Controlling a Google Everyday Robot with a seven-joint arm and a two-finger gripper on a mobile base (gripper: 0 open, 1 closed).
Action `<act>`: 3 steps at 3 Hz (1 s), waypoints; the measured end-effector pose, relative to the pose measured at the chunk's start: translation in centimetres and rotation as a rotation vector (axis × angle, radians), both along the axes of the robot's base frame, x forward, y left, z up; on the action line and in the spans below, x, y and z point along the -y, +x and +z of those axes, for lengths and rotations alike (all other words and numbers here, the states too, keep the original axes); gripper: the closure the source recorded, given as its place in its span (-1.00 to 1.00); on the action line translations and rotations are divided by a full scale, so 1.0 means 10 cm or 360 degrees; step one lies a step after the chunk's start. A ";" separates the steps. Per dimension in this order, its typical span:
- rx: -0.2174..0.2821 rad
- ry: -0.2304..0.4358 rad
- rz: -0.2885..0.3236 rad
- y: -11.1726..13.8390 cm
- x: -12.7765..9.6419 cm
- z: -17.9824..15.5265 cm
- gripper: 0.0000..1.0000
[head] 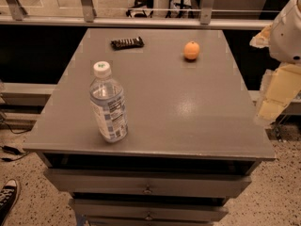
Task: Knock blue plastic bottle over
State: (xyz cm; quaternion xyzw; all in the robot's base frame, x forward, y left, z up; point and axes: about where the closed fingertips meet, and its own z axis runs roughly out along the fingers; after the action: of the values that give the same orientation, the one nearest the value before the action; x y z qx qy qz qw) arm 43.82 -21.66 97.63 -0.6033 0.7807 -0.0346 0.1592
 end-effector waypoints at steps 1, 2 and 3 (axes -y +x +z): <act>0.0000 0.0000 0.0000 0.00 0.00 0.00 -1.00; 0.0004 0.0120 -0.0031 0.03 -0.10 -0.11 -1.00; 0.0012 0.0326 -0.0118 0.02 -0.42 -0.22 -1.00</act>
Offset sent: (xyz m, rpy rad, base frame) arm 0.0090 0.0302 -0.0368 0.2382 0.0135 -0.0604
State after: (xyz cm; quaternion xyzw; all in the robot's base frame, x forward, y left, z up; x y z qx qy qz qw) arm 44.01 -17.42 95.45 -0.5544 0.8013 0.0373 0.2216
